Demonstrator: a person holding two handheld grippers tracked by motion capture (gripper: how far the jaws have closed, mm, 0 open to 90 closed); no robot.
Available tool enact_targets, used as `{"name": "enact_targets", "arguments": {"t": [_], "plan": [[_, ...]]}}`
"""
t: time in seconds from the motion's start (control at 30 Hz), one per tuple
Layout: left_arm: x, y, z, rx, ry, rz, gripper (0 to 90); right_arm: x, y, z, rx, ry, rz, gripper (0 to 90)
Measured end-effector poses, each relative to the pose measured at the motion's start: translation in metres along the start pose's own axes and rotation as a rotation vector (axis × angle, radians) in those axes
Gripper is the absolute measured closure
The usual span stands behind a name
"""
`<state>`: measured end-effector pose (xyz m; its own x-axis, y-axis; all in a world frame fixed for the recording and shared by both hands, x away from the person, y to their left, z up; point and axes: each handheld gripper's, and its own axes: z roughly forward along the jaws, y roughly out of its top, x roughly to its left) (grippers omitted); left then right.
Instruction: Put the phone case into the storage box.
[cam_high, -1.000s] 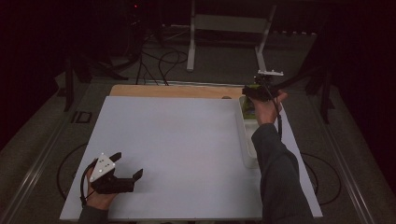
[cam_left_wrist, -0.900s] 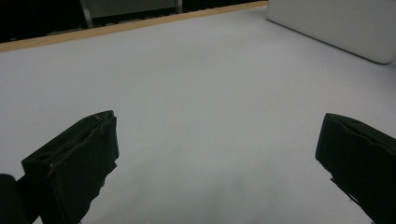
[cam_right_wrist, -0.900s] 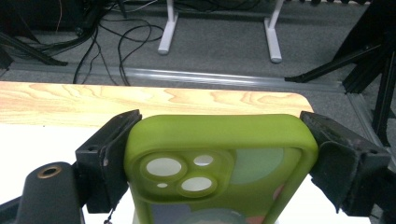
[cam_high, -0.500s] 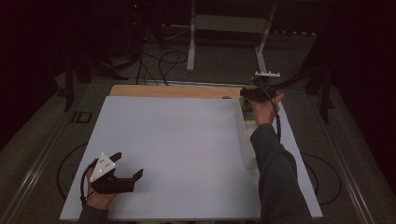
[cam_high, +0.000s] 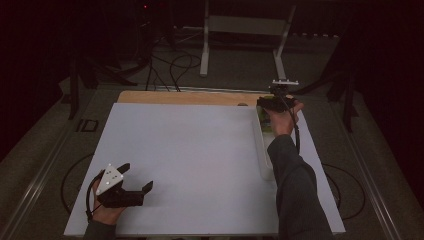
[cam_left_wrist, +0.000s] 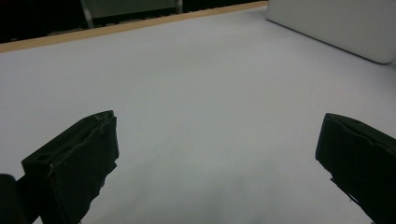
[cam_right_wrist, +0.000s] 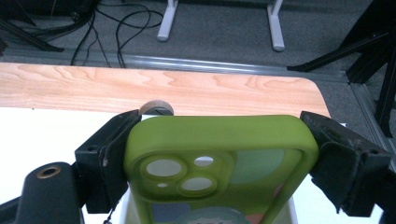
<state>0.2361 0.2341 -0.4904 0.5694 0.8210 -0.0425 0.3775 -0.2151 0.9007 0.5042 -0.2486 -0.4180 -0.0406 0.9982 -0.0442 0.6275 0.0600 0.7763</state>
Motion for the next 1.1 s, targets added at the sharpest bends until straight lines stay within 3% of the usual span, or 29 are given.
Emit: {"name": "enact_targets", "arguments": {"t": [0.63, 0.83, 1.1], "plan": [[0.0, 0.0, 0.0, 0.0, 0.001, -0.001, 0.0, 0.0023, -0.002, 0.0045, 0.009, 0.002, -0.023, 14.6], [0.0001, 0.0, 0.0001, 0.0, 0.001, -0.001, 0.0, 0.0007, -0.0027, 0.0047, -0.002, 0.01, -0.006, 8.7], [0.0001, -0.0001, 0.0002, 0.0, 0.001, -0.003, 0.0, 0.0007, -0.0011, 0.002, -0.03, 0.02, -0.01, 7.5]]}}
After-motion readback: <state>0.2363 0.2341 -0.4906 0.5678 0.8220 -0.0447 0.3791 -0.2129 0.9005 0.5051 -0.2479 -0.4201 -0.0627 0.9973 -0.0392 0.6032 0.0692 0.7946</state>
